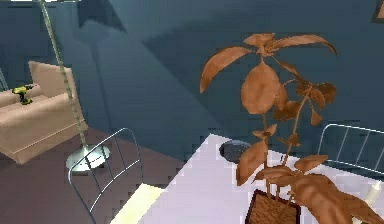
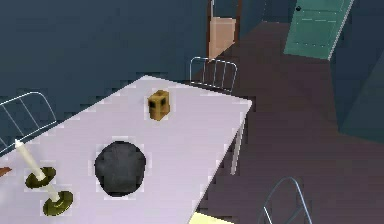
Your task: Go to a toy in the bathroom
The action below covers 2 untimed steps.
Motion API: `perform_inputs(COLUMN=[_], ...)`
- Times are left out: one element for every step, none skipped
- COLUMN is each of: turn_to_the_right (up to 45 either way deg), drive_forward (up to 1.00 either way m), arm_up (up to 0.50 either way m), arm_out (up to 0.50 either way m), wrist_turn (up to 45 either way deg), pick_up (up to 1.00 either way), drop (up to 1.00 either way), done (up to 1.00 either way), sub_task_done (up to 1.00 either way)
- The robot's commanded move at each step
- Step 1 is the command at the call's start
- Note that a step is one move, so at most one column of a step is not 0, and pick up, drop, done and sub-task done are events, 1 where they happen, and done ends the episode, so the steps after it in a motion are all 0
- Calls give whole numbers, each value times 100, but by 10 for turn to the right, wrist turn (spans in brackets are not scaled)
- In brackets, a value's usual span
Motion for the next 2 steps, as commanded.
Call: perform_inputs(turn_to_the_right=[210,450], drive_forward=[0,0], arm_up=[0,0], arm_out=[0,0], wrist_turn=[0,0], pick_up=[0,0], drop=[0,0], done=[0,0], sub_task_done=[0,0])
